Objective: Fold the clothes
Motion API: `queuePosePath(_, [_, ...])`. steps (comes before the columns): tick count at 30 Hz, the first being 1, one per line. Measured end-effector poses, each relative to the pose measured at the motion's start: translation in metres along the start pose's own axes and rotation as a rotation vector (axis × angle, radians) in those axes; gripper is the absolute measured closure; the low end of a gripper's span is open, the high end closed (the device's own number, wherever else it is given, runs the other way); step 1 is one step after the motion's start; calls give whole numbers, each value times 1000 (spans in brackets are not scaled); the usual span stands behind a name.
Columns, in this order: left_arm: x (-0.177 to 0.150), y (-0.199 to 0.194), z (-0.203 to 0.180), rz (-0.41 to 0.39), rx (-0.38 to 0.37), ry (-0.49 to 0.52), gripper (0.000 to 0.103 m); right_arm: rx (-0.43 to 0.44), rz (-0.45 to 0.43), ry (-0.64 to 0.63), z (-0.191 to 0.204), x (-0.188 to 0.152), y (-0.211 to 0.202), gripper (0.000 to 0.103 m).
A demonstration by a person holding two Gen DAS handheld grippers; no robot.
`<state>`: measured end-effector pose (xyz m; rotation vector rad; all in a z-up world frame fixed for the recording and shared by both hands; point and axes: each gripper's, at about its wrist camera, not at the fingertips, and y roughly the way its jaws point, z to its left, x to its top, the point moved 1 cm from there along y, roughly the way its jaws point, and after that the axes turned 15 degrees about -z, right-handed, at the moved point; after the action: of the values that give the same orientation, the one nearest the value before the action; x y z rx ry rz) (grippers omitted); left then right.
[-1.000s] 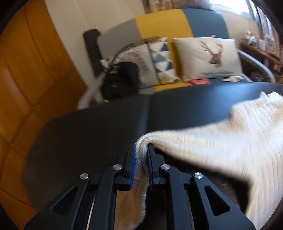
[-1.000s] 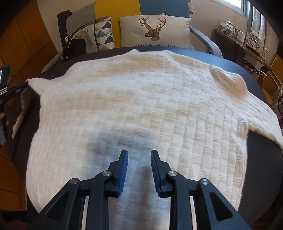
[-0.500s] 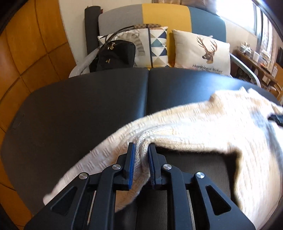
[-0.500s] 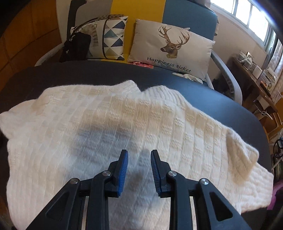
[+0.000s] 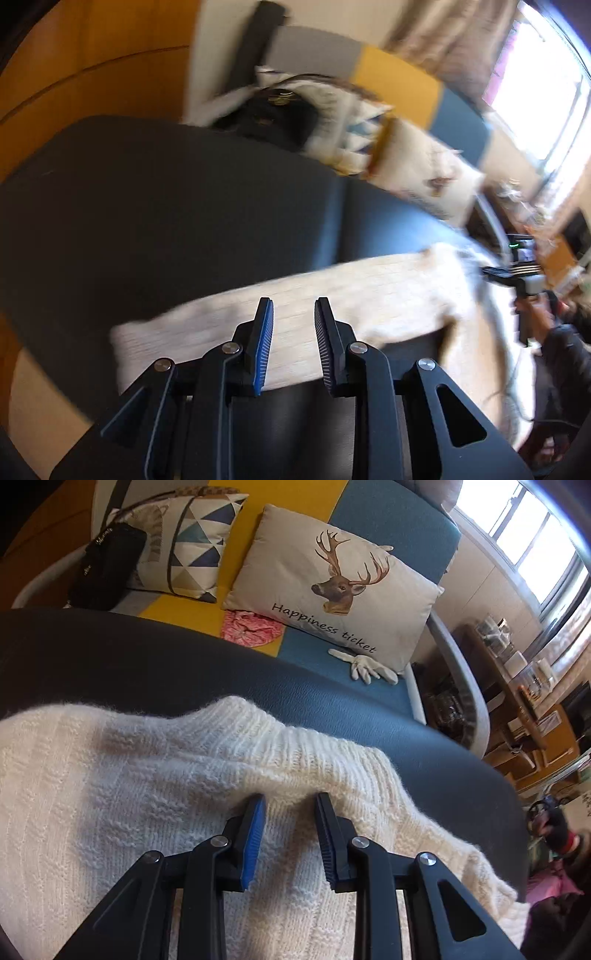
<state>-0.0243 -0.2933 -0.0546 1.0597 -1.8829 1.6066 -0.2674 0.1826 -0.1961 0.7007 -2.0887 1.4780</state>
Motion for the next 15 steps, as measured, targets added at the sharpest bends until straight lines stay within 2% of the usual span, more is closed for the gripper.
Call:
queuePosePath(1, [-4, 0, 9, 29, 4, -1, 78, 0, 5, -6, 0, 4, -1, 77])
queuePosePath(2, [-8, 0, 15, 48, -6, -4, 78, 38, -10, -4, 0, 5, -11, 77])
queuePosePath(5, [-20, 4, 27, 108, -28, 37, 78, 208, -85, 37, 2, -3, -64, 75])
queuePosePath(8, [-31, 12, 32, 141, -21, 102, 78, 451, -154, 41, 16, -18, -123, 74])
queuePosePath(10, [-38, 24, 34, 177, -23, 120, 78, 612, -189, -22, 45, -23, -159, 70])
queuePosePath(12, [-46, 36, 34, 210, -9, 141, 78, 767, -221, -87, 74, -29, -192, 62])
queuePosePath(13, [-50, 41, 34, 223, -1, 153, 78, 773, -218, -135, 91, -28, -192, 59])
queuePosePath(15, [-51, 44, 32, 214, 11, 174, 78, 786, -211, -232, 123, -27, -192, 46])
